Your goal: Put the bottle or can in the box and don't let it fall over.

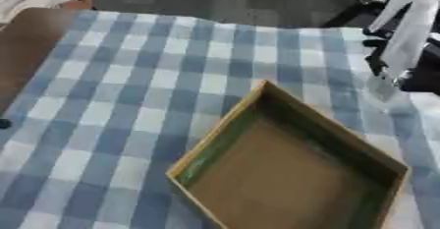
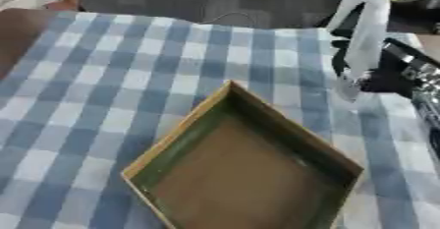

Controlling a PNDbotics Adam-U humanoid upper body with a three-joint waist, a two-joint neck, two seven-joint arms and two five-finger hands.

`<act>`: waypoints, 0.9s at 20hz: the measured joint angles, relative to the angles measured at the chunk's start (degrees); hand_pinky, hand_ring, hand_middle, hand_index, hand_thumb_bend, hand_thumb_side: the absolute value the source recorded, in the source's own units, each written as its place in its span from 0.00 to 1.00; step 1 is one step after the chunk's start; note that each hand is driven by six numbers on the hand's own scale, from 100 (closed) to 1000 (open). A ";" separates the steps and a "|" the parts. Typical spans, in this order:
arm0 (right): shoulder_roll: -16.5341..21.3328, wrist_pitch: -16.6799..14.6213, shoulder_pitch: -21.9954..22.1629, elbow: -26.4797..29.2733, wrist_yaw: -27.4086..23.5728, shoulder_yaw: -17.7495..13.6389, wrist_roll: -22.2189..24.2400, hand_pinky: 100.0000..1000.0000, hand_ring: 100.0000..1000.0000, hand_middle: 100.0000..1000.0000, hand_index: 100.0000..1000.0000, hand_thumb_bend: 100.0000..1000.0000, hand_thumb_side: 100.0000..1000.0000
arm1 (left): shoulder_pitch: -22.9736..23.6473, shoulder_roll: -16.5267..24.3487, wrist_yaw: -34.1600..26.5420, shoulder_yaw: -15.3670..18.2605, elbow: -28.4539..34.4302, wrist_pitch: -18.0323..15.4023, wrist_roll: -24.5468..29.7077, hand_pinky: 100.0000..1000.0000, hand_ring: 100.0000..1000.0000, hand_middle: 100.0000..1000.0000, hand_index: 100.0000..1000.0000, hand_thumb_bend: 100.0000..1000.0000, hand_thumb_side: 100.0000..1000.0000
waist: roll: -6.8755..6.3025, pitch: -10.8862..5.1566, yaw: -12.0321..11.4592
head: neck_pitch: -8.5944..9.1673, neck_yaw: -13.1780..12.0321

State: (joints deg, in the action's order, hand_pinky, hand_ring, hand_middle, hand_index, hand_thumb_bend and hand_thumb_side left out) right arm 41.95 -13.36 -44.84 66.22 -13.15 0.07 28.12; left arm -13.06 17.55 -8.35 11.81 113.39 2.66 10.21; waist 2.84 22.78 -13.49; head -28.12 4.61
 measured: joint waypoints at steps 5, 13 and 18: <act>0.30 0.85 -0.11 0.67 -1.08 -0.01 -0.38 0.88 1.00 1.00 0.08 0.00 0.16 | 0.19 0.00 0.00 0.00 0.00 0.04 0.03 1.00 0.60 0.84 0.92 0.00 0.69 | -0.02 -0.62 0.37 | -0.08 0.00; 1.50 2.67 -0.62 3.78 -3.78 0.17 -1.55 0.88 1.00 1.00 0.08 0.00 0.16 | 0.93 0.02 -0.19 0.03 0.00 0.17 -0.12 1.00 0.60 0.84 0.91 0.00 0.69 | -0.01 -2.58 1.05 | -1.38 -0.33; 1.66 5.35 -0.88 5.65 -5.32 0.69 -2.51 0.88 1.00 1.00 0.08 0.00 0.17 | 1.10 0.05 -0.37 0.05 0.00 0.35 -0.32 1.00 0.60 0.84 0.91 0.00 0.69 | 0.04 -3.88 1.49 | -2.37 -0.46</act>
State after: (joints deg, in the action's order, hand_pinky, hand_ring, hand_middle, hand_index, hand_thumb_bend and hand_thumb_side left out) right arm 43.62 -8.01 -45.72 71.87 -18.47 0.76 25.61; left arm -11.96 17.60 -8.71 11.85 113.39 3.01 9.89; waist 2.88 18.89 -11.99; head -30.49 4.15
